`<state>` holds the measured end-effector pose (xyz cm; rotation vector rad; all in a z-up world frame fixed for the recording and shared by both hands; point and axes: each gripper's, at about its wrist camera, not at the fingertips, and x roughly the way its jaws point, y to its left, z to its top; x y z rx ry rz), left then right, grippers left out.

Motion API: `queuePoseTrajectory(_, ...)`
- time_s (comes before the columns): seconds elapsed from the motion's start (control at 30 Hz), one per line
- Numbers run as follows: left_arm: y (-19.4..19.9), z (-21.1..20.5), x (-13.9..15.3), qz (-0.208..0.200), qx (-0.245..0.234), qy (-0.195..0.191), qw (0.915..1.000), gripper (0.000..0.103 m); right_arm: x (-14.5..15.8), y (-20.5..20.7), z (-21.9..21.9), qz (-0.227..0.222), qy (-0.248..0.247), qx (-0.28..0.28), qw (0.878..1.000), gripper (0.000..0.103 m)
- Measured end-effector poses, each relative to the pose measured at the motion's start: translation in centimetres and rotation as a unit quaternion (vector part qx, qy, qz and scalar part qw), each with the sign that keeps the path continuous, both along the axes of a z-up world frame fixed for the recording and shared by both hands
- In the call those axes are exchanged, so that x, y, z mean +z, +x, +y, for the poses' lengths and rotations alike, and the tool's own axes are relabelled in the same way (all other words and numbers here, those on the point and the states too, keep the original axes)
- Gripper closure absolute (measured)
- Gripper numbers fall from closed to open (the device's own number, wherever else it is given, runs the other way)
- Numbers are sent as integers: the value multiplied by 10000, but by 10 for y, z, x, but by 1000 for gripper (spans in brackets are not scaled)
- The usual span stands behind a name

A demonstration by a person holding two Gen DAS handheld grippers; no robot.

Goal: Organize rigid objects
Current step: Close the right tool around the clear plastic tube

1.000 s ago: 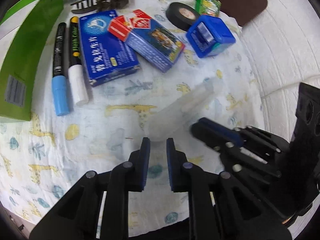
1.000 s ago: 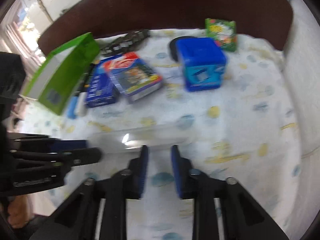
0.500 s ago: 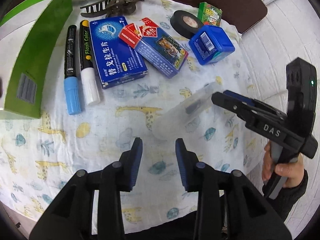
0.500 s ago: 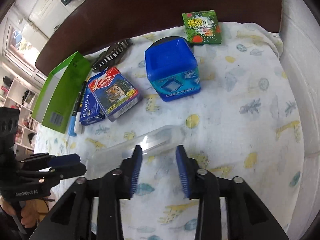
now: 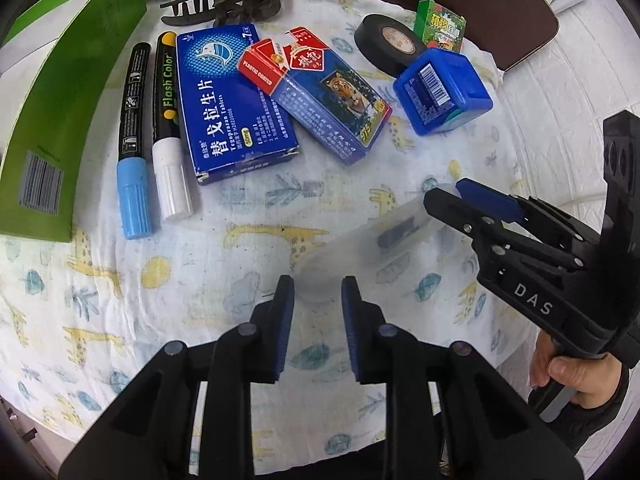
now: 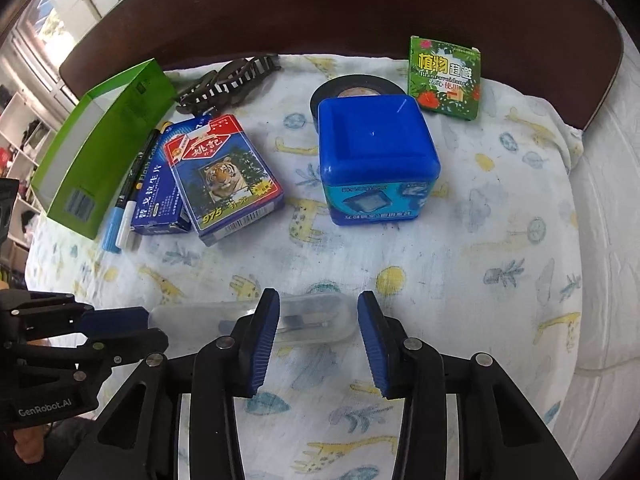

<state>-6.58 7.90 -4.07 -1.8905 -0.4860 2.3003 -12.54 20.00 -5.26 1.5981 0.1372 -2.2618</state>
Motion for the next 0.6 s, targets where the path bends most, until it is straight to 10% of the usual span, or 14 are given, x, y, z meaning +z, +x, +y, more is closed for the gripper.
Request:
queuePoseTrajectory(0.27, 3, -1, 26, 350, -267, 176, 9989, 84, 17, 12, -4, -96, -706, 87, 9974, 75)
queuePoseTrajectory(0.6, 21, -27, 20, 437, -192, -225, 9986, 75, 18, 24, -9, 105, -324, 718, 9968, 75)
